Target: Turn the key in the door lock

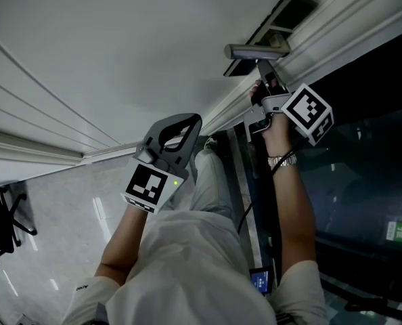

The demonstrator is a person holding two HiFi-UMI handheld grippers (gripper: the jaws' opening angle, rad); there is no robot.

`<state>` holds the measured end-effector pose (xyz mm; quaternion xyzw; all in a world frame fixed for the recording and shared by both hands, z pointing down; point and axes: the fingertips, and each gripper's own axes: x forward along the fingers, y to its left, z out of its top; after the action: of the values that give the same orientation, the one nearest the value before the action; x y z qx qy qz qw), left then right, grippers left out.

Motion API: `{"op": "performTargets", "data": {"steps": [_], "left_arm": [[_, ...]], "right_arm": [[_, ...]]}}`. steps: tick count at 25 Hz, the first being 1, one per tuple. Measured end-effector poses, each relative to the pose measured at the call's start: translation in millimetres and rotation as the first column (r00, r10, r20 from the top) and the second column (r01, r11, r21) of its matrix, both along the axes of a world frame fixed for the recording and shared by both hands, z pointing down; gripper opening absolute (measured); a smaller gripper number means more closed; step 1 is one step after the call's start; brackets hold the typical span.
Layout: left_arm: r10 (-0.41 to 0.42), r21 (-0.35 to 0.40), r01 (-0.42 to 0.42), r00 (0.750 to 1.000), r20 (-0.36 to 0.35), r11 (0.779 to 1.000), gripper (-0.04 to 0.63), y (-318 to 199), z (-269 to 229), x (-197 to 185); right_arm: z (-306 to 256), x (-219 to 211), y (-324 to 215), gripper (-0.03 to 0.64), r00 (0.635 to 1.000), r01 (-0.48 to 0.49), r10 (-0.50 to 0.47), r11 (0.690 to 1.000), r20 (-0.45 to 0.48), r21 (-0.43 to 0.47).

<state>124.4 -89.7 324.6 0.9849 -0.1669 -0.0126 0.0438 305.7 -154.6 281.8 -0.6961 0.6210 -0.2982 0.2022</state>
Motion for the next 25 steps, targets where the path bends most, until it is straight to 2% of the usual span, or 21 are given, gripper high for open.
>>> {"op": "performTargets", "data": {"steps": [4, 6, 8, 10, 12, 14, 16, 18, 21, 25], "left_arm": [[0.008, 0.001, -0.008, 1.000, -0.011, 1.000, 0.005, 0, -2, 3], [0.013, -0.006, -0.013, 1.000, -0.016, 1.000, 0.005, 0, -1, 5], [0.020, -0.006, -0.020, 1.000, -0.018, 1.000, 0.005, 0, -1, 6], [0.026, -0.012, -0.026, 0.999, -0.019, 1.000, 0.005, 0, 1, 7], [0.032, -0.017, -0.032, 0.999, -0.022, 0.999, 0.006, 0, 1, 9], [0.038, -0.018, -0.038, 0.999, -0.026, 0.999, 0.006, 0, 1, 11], [0.045, -0.016, -0.045, 0.999, -0.031, 0.999, 0.005, 0, -2, 14], [0.049, -0.012, -0.050, 0.998, -0.037, 0.999, 0.006, -1, -4, 15], [0.052, -0.006, -0.052, 0.998, -0.043, 0.999, 0.006, -3, -6, 16], [0.046, -0.019, -0.047, 0.998, -0.044, 0.999, 0.005, -5, -3, 14]], "right_arm": [[4, -6, 2, 0.014, 0.992, 0.091, -0.097, 0.993, -0.076, -0.080], [5, -7, 6, 0.023, 0.977, 0.123, -0.141, 0.985, -0.158, -0.123], [3, -7, 12, 0.060, 0.940, 0.113, -0.160, 0.980, -0.302, -0.167], [0, -9, 17, 0.091, 0.863, 0.087, -0.178, 0.974, -0.472, -0.209], [-2, -14, 19, 0.100, 0.754, 0.059, -0.205, 0.967, -0.624, -0.247], [-4, -17, 20, 0.100, 0.629, 0.020, -0.225, 0.962, -0.744, -0.274], [-7, -19, 20, 0.100, 0.473, -0.029, -0.242, 0.957, -0.847, -0.290], [-10, -23, 20, 0.100, 0.300, -0.071, -0.248, 0.957, -0.921, -0.281], [-10, -31, 19, 0.100, 0.063, -0.118, -0.268, 0.954, -0.961, -0.274], [-2, -36, 19, 0.100, -0.205, -0.150, -0.313, 0.946, -0.927, -0.286]]}}
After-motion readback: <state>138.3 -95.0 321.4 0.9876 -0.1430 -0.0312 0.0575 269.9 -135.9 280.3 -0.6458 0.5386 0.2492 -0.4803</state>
